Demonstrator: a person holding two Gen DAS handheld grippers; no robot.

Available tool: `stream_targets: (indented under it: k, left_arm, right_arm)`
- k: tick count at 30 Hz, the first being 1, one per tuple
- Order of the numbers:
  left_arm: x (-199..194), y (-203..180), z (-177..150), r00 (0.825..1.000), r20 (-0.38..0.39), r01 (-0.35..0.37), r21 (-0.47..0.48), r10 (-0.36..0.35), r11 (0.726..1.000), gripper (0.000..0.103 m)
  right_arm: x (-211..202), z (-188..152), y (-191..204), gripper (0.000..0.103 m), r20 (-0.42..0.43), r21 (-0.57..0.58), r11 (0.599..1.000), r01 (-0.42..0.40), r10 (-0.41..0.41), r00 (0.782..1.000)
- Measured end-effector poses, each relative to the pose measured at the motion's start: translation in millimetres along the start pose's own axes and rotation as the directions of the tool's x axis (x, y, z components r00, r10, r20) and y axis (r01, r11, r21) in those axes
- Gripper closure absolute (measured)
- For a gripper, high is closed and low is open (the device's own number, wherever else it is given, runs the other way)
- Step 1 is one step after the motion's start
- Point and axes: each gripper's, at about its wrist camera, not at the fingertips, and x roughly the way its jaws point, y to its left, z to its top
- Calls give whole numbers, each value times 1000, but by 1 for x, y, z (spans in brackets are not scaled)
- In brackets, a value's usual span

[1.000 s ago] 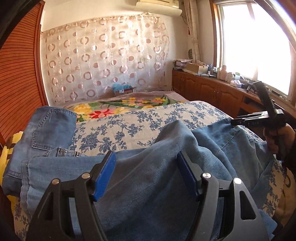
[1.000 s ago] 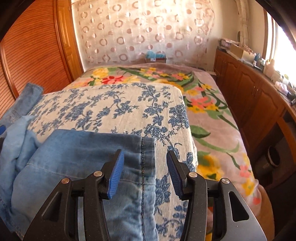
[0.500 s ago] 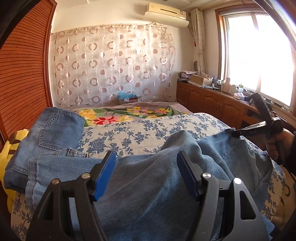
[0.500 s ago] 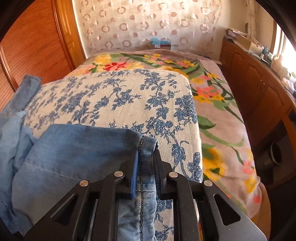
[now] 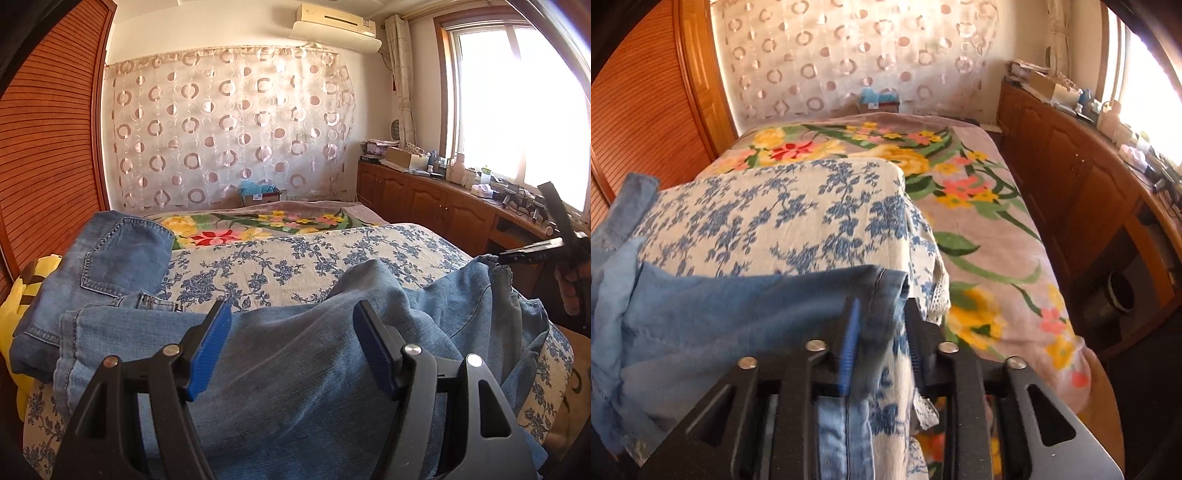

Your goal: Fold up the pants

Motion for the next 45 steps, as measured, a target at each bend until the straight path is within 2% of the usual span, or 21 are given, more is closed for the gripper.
stream_targets:
  k: [2,7,13,21,24,26,31,37,42,45]
  left_arm:
    - [0,-1,0,1000,-2,-2,1,2,1000,35]
    - [1,-2,-1,1000,2,-11,7,11,1000,35]
    - [1,-2,-2,1000,0,-18,9,18,1000,35]
    - [2,0,-3,1000,-5,-20,8,20,1000,35]
    - [1,3,-4,1000,-6,-23,6,23,1000,35]
    - [2,3,-4,1000,-7,-23,7,23,1000,35]
    - [1,4,-4,1000,-7,-22,6,22,1000,35]
    - [2,3,-4,1000,-7,-22,7,22,1000,35]
    - [2,5,-3,1000,-11,-13,5,13,1000,35]
    - [2,2,-3,1000,-27,-12,24,13,1000,35]
  right_arm:
    - [-12,-14,2,64,16,-6,1000,-25,25,1000]
    - [-44,-58,9,57,40,-24,998,-54,55,998]
    - [-54,-98,15,54,17,-6,999,-44,44,999]
    - [-52,-113,22,54,10,11,999,-34,34,999]
    - [-51,-116,22,68,8,12,1000,-16,16,1000]
    - [-52,-118,21,83,15,14,1000,-20,20,1000]
    - [-65,-122,16,92,68,52,997,-55,51,996]
    - [-110,-126,3,96,167,104,992,-65,47,985]
    - [-106,-142,7,96,103,99,994,-38,28,994]
    - [-98,-151,2,96,79,130,990,-51,41,996]
